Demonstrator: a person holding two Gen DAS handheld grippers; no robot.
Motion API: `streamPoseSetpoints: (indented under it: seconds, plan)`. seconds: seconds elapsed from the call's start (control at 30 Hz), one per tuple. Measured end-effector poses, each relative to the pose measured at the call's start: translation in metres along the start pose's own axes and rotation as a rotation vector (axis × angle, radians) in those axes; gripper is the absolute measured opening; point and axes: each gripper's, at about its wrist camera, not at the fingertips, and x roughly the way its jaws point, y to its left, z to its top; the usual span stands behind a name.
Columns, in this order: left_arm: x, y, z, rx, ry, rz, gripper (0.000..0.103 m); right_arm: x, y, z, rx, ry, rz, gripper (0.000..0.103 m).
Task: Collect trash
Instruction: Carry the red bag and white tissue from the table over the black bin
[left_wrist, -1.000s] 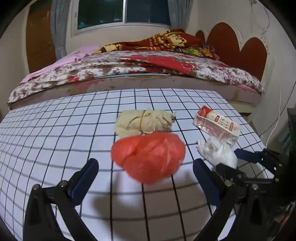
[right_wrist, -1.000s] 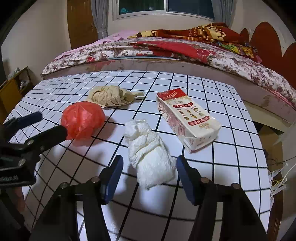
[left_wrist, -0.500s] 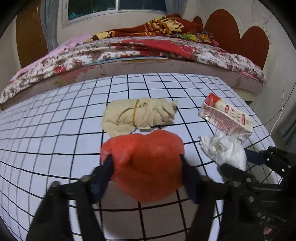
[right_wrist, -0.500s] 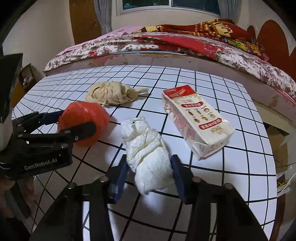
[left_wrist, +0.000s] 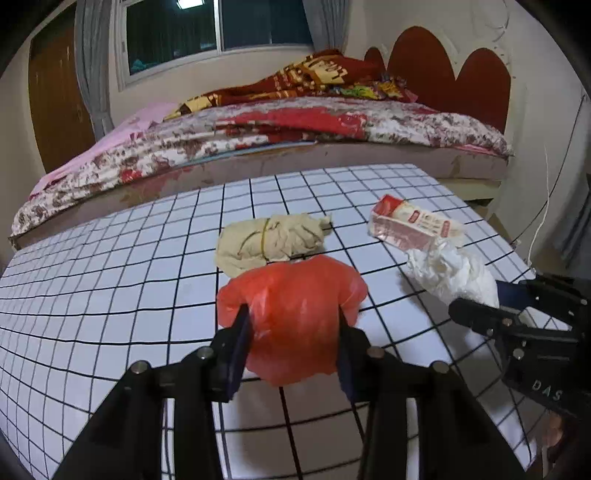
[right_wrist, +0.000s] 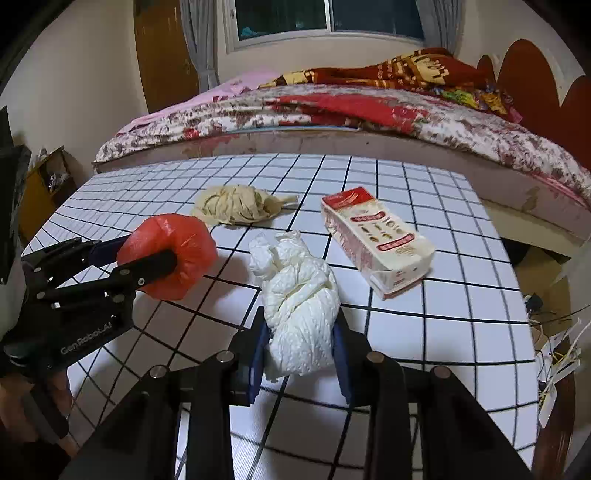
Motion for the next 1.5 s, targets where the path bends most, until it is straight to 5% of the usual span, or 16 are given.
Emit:
streamPoseSetpoints:
  seconds: [0.87, 1.5]
  plan:
    - [-0.072, -0.025, -0.039, -0.063, -0.093, -0.15, 0.024, -0.094, -0.013, -0.045, 0.048, -0.104, -0.038, 0.034]
    - [-0.1, -0.111, -0.047, 0.033, -0.12, -0.255, 0.022, -0.154, -0.07, -0.098, 0.143, -0.17, -0.111, 0.034]
